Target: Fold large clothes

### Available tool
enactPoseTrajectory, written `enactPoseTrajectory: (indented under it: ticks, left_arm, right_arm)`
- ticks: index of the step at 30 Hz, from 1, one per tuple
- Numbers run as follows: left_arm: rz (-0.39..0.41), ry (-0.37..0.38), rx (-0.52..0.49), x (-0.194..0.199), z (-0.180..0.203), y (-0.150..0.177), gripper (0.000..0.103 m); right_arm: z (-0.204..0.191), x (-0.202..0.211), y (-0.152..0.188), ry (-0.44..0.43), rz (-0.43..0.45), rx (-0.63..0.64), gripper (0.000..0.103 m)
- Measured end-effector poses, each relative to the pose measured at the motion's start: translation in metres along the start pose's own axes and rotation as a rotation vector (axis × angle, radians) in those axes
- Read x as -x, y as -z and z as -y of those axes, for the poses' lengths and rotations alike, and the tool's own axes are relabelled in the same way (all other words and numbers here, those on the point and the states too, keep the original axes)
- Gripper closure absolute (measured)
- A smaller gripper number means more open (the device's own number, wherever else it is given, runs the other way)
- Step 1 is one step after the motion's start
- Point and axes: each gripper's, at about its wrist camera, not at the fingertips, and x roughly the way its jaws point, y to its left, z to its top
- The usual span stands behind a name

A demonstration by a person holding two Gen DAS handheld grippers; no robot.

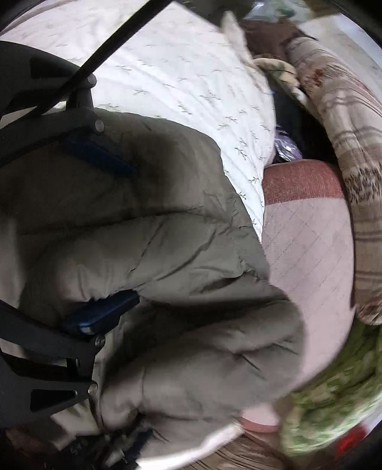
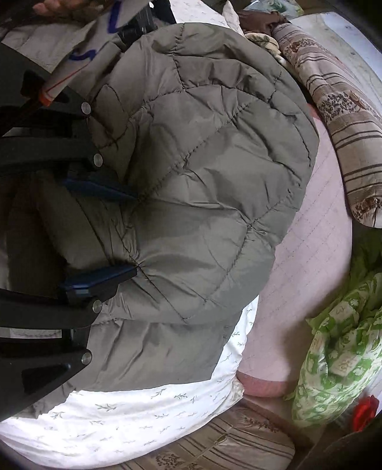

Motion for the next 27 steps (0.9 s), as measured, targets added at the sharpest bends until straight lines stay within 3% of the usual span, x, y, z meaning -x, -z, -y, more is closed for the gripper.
enactPoseTrajectory:
  ticks: [3,6,10,14,17,20,27]
  left_arm:
    - [0.043,0.066,0.060,0.032,-0.009,0.003,0.024]
    - [0.041,0.071,0.063,0.036,-0.009,0.015,0.024]
    - [0.002,0.000,0.001,0.009,0.005,0.038,0.023]
    - [0.010,-0.040,-0.037,0.014,0.013,0.040,0.022]
    - [0.000,0.000,0.011,0.038,0.001,0.041,0.022]
    - [0.028,-0.024,0.031,0.074,-0.013,0.058,0.022]
    - [0.060,-0.100,0.099,0.166,-0.048,0.140,0.022]
  right_arm:
    - [0.004,0.029,-0.001,0.000,0.051,-0.016,0.052]
    - [0.006,0.054,0.008,-0.020,0.092,-0.048,0.047]
    - [-0.001,0.048,0.031,0.012,0.071,-0.023,0.043]
    - [-0.009,0.025,0.035,0.053,0.030,0.018,0.038]
    - [-0.005,0.035,0.028,0.047,0.020,-0.008,0.038]
    - [0.006,0.067,0.032,0.005,0.038,-0.062,0.038]
    - [0.017,0.150,0.097,-0.030,0.066,-0.071,0.033]
